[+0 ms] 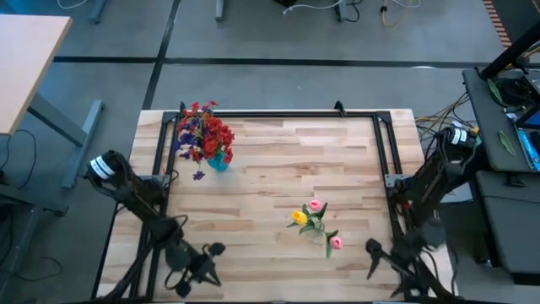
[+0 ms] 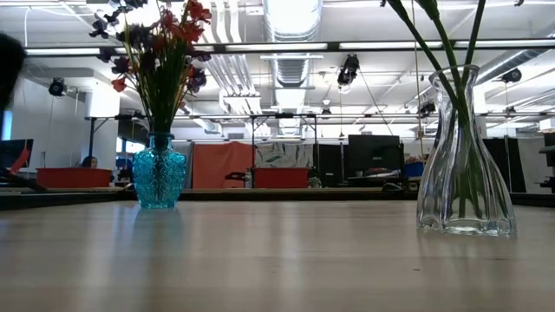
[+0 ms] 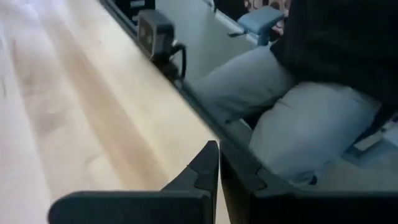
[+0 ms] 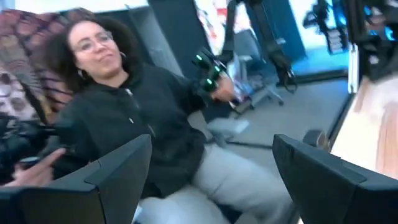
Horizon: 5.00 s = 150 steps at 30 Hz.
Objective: Sort flowers into vase by color
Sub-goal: Return to Home Position
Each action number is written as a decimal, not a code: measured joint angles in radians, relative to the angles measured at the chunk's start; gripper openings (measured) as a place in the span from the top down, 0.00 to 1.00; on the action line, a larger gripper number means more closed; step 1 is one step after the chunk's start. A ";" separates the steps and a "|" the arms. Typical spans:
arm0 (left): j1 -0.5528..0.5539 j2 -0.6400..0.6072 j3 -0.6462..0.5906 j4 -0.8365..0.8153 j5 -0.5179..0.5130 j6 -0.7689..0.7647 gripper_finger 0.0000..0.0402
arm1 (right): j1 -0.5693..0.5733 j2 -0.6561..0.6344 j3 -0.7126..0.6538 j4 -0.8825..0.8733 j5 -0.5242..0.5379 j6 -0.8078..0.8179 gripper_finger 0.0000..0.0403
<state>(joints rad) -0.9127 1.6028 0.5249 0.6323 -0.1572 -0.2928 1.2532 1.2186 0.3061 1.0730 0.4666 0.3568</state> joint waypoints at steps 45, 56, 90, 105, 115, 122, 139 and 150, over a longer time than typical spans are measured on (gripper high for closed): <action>0.573 -1.377 -0.422 -0.710 0.208 0.576 1.00 | -1.185 -0.701 -0.294 -0.389 -0.693 -0.389 0.19; 0.575 -1.602 -0.421 -0.845 0.139 0.612 1.00 | -1.242 -0.948 -0.294 -0.660 -0.624 -0.436 0.19; 0.576 -1.565 -0.425 -0.833 -0.305 0.280 1.00 | -1.241 -1.209 -0.267 -0.941 -0.622 -0.749 0.19; 0.576 -1.558 -0.425 -0.834 -0.304 0.280 1.00 | -1.241 -1.209 -0.266 -0.942 -0.622 -0.749 0.19; 0.576 -1.558 -0.425 -0.834 -0.304 0.280 1.00 | -1.241 -1.209 -0.266 -0.942 -0.622 -0.749 0.19; 0.576 -1.558 -0.425 -0.834 -0.304 0.280 1.00 | -1.241 -1.209 -0.265 -0.942 -0.622 -0.749 0.19; 0.576 -1.558 -0.425 -0.834 -0.304 0.280 1.00 | -1.241 -1.209 -0.265 -0.942 -0.622 -0.749 0.19; 0.576 -1.558 -0.425 -0.835 -0.304 0.280 1.00 | -1.240 -1.209 -0.265 -0.942 -0.622 -0.750 0.19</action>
<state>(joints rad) -0.3367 0.0444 0.1001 -0.2024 -0.4614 -0.0132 0.0127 0.0097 0.0414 0.1314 -0.1555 -0.3928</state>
